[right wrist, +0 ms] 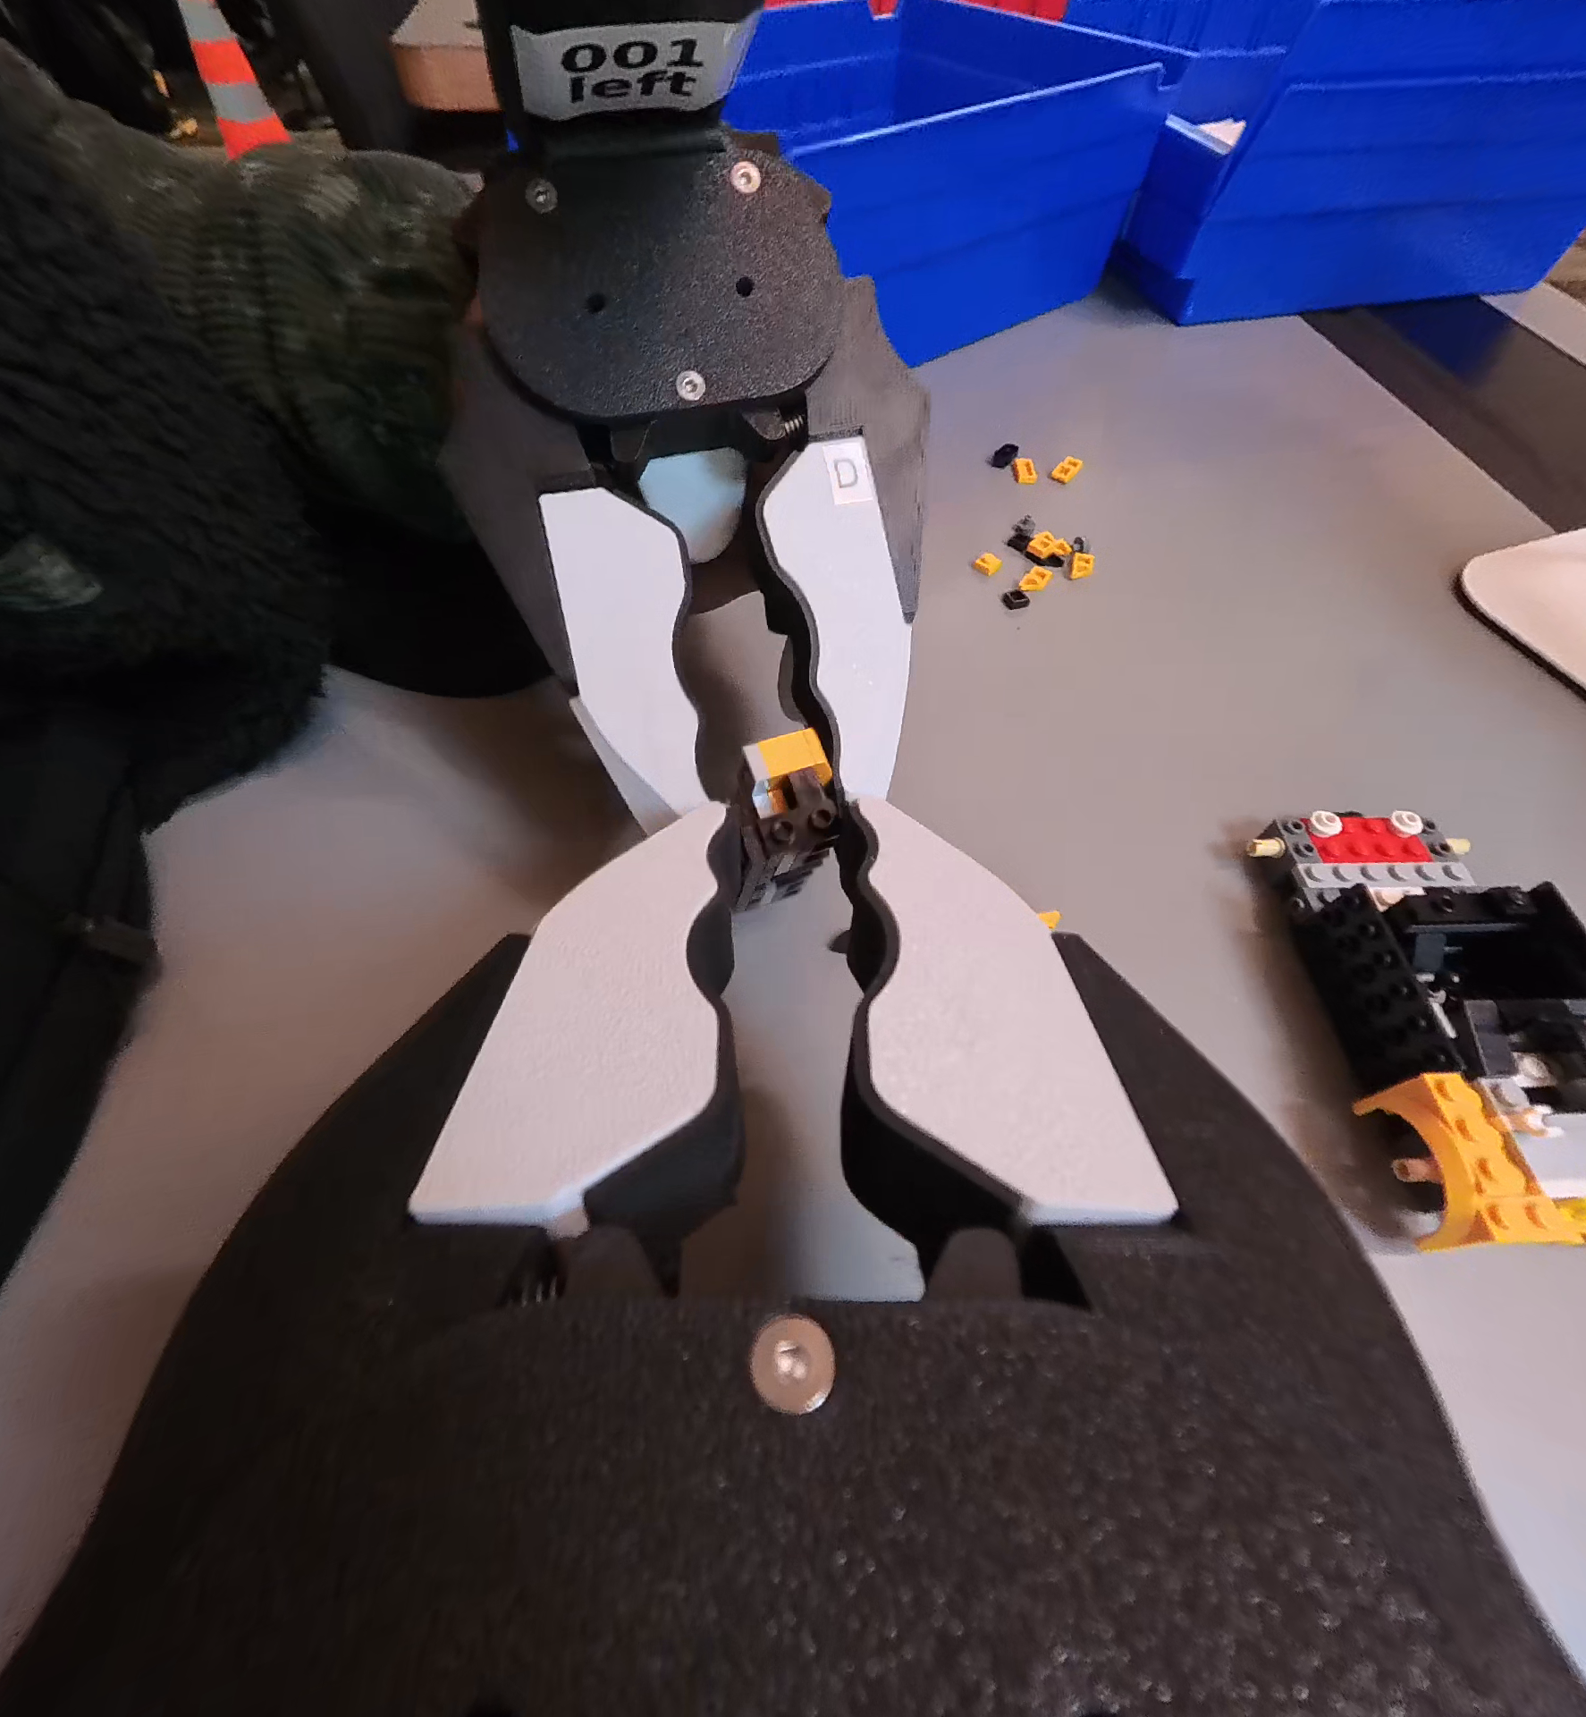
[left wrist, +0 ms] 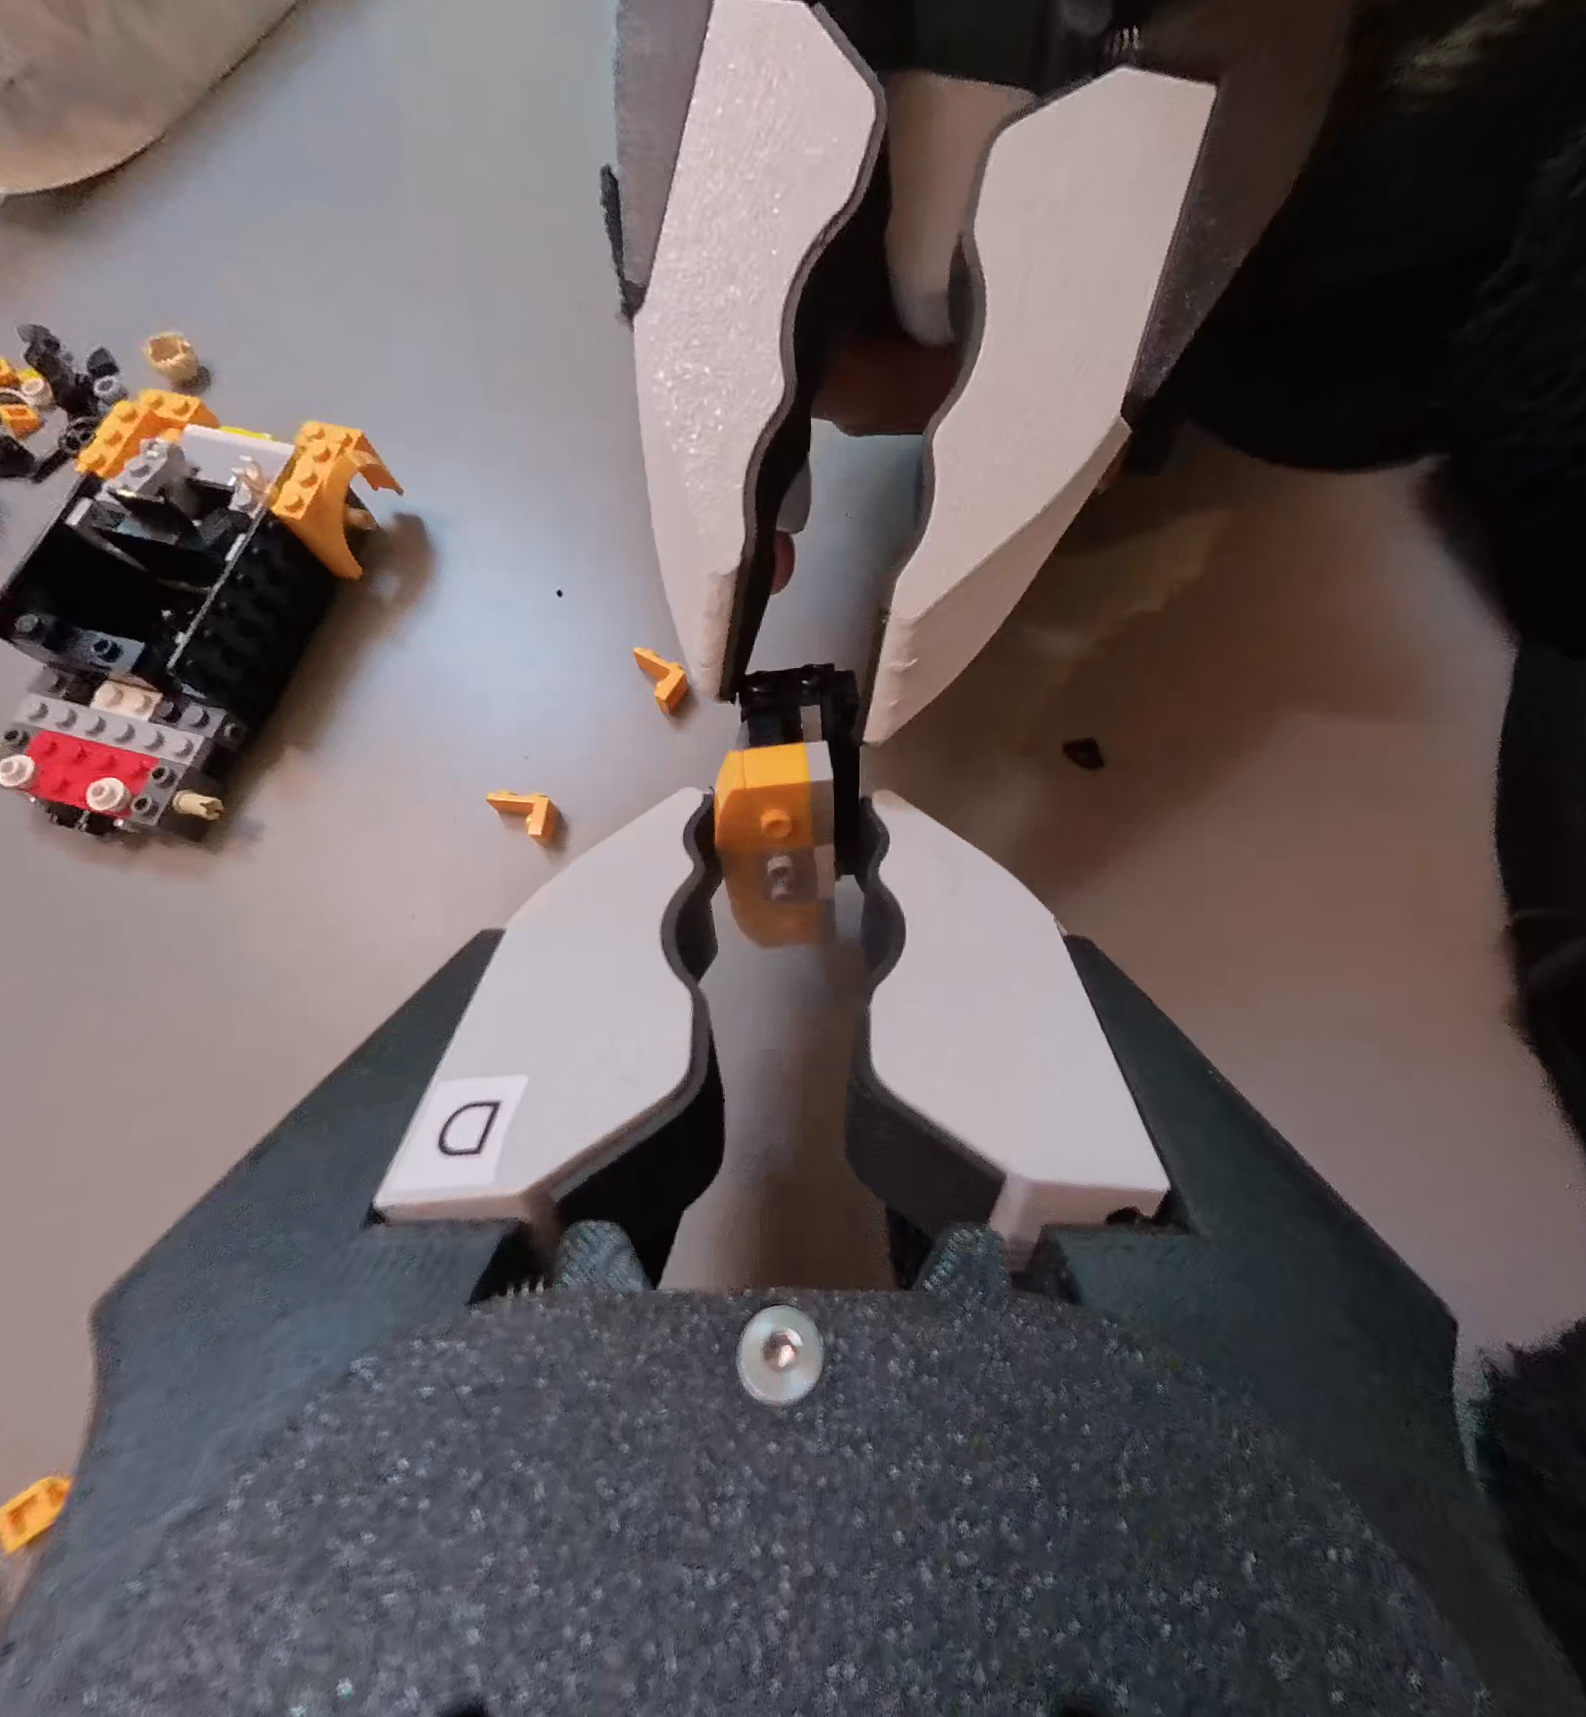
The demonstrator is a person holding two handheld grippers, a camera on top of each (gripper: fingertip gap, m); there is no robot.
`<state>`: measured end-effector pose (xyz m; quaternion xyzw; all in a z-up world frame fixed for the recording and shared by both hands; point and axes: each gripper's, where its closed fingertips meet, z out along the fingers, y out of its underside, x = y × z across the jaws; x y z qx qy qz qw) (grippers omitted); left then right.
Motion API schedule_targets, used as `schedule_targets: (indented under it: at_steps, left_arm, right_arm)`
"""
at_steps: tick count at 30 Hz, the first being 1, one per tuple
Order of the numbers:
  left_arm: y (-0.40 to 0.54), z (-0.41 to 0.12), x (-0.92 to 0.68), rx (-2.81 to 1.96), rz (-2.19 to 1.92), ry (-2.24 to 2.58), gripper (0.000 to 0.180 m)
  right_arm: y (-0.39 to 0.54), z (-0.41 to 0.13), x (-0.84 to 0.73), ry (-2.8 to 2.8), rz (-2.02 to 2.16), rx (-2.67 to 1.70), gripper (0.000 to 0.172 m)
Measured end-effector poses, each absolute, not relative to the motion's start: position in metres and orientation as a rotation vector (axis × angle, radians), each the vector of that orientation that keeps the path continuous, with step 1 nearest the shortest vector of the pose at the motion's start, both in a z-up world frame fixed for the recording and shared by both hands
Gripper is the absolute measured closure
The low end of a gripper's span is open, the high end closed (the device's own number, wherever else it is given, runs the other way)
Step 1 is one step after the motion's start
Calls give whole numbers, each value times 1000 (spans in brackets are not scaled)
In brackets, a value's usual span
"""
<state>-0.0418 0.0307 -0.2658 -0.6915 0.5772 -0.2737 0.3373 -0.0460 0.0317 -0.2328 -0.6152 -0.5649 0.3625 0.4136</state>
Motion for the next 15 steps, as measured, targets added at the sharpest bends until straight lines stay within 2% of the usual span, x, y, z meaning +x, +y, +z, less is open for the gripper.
schedule_targets:
  at_steps: [9, 15]
  left_arm:
    - [13, -272, -41, -1774, -698, 1656, 155]
    - [13, -253, -38, -1918, -1088, 1416, 157]
  right_arm:
    - [10, -241, -43, -1617, 897, -1437, 152]
    - [17, -218, -48, -1525, 793, -1311, 156]
